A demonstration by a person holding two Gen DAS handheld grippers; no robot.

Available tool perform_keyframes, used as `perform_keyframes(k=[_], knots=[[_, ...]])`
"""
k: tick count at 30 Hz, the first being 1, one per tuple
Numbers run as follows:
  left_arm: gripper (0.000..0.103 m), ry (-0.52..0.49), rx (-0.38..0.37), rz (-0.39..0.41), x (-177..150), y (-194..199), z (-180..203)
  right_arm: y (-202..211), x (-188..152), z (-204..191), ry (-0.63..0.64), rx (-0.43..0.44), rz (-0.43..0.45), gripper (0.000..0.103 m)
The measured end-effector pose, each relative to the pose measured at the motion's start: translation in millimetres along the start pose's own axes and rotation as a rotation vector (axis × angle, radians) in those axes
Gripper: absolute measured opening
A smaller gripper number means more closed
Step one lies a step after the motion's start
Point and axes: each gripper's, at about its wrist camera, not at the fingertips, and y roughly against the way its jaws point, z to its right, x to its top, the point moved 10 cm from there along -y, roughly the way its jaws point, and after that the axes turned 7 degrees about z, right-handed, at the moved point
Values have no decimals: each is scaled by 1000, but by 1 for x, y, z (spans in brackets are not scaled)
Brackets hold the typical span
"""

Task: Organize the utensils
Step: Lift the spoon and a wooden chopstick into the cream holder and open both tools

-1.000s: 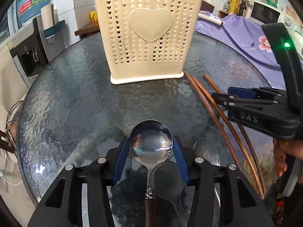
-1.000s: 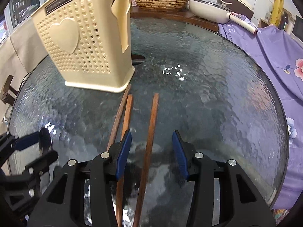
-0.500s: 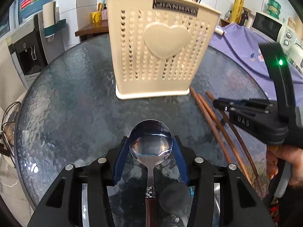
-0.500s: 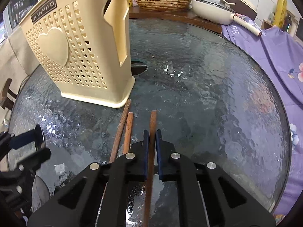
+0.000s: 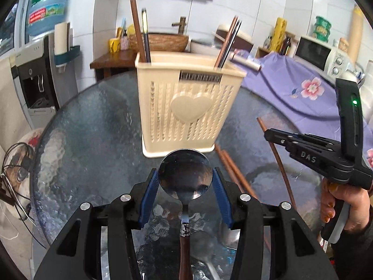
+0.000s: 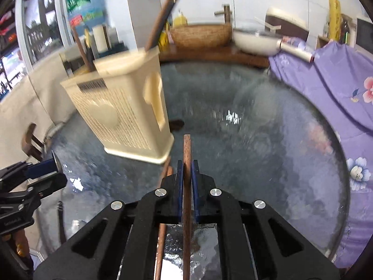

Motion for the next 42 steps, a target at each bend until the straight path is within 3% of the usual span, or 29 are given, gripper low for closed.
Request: perform_keyframes(k=[5,13,32,42], knots=[[46,-6,-12,71,17,27,6,46,24,-7,18,34,95,8],[46,-18,-27,104,28,40,11,90,40,-22,24,94,153,8],[46,-5,-68,150,59,59,10,128,101,-39,-15,225,226,8],[46,-8,-89,249,151,71,14,133,189,-58,9,248,309,8]])
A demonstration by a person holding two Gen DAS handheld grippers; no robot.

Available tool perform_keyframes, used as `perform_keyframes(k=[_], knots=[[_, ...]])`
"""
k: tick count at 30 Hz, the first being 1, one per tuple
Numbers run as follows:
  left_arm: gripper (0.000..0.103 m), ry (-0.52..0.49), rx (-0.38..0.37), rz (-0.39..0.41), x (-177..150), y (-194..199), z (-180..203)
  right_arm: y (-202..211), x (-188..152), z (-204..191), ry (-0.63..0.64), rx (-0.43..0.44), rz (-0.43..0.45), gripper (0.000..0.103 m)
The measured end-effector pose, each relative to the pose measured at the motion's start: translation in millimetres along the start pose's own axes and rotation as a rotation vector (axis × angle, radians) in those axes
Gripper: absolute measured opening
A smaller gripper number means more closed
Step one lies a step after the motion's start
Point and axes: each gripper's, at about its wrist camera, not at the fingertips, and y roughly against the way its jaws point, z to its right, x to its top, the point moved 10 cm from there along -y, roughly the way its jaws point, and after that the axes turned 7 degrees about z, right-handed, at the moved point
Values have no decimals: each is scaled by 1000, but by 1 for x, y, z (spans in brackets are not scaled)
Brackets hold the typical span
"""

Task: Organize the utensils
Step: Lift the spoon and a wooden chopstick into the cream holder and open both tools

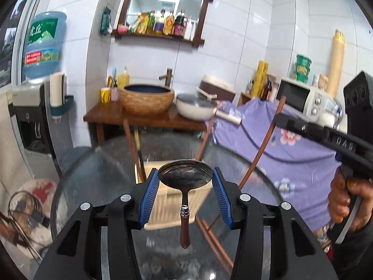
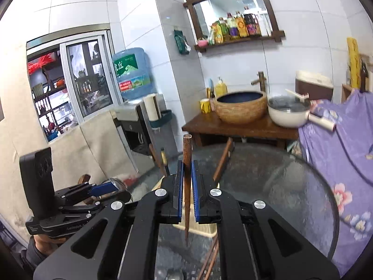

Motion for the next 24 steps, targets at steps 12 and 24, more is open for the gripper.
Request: perform_keyframes(k=[12,24], knots=[[46,45,140,92,64,-46,-43,-35,69,3,25,-70,144,8],[46,87,161,-29,-17,-88,-62,-84,-23,31,-33,-102,14,8]])
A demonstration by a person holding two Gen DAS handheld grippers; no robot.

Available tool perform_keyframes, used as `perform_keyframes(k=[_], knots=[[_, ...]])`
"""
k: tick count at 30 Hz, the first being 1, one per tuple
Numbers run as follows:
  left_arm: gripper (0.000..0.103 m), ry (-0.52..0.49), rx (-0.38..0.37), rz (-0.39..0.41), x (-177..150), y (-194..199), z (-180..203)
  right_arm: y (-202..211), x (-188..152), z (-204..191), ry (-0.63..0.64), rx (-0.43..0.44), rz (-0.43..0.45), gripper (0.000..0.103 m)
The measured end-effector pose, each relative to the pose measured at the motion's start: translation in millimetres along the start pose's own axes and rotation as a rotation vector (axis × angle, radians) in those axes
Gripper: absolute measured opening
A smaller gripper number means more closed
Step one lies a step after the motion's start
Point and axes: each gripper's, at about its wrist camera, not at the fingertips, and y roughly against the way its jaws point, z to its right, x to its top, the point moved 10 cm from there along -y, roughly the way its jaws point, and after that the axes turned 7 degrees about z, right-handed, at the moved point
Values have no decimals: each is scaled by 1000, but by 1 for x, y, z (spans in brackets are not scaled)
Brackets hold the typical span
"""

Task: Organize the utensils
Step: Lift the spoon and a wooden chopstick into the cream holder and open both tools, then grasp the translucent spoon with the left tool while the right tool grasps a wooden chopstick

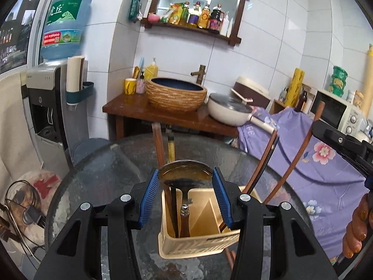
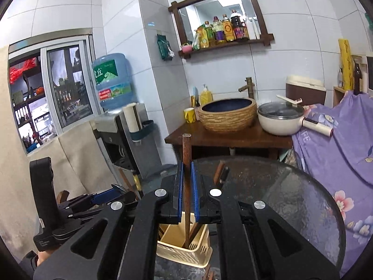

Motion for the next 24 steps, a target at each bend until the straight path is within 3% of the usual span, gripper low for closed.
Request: perform_keyframes(k=[9,19,21,22,23,24], knots=[[46,-34,12,-59,-35,-16,0,-15,-39,17,-47,-17,-68,7],[47,-57,13,-45,-38,-13,3,-21,-53,26,-82,-32,-88,7],[60,-65,11,-17,-34,-7,6,-19,-55,28,-91,-32,-89,9],[64,-66,10,-1,-31,-4,7,-17,-57,29,-94,-37,-88,15],[71,-66,9,12,-28,0,8,-14,-58,30,-95,-41,-83,32],[74,-63,6,30,-26,7,9,-9,-59,31,-97,-47,-72,41]])
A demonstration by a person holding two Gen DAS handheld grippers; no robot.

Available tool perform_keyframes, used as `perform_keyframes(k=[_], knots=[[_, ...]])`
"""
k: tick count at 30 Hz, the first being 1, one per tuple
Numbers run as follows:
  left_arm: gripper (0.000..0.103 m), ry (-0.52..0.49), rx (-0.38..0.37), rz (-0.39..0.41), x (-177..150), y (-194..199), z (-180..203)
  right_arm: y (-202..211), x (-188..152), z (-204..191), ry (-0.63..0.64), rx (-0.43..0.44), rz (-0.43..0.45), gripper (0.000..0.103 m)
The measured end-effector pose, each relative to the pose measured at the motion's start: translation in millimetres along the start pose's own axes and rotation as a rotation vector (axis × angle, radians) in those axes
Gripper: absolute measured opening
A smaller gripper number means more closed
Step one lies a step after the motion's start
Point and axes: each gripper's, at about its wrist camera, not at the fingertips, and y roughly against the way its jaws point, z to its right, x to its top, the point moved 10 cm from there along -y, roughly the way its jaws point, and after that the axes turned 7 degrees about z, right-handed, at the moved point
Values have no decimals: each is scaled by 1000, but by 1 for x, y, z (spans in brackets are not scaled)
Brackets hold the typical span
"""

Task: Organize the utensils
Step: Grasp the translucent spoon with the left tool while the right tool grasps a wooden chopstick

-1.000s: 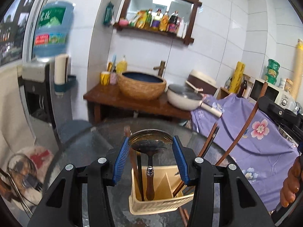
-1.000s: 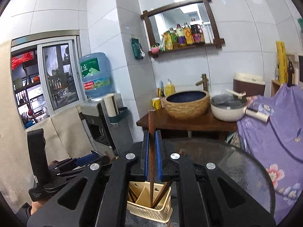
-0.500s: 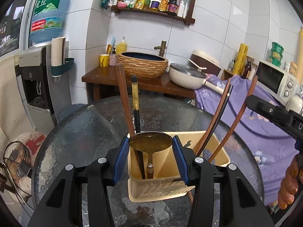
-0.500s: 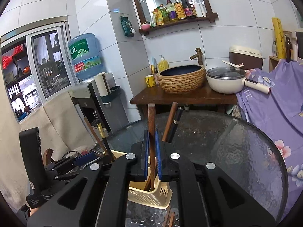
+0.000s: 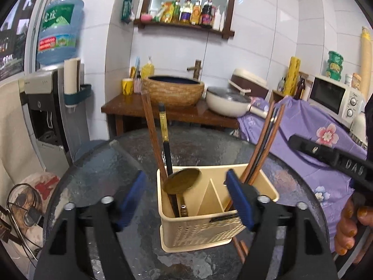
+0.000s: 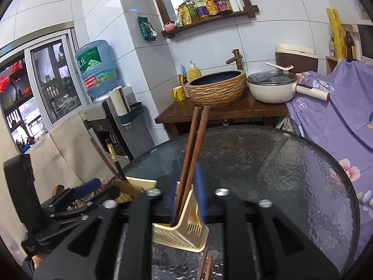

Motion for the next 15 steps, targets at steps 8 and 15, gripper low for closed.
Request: perform_keyframes(k=[8,15], knots=[[92,-21,8,-23,-29,35,4,19,-55,9,109,-51,-109,53],[92,-87,36,-191,-115,48,-1,27,-143,26,173,-111,-272,53]])
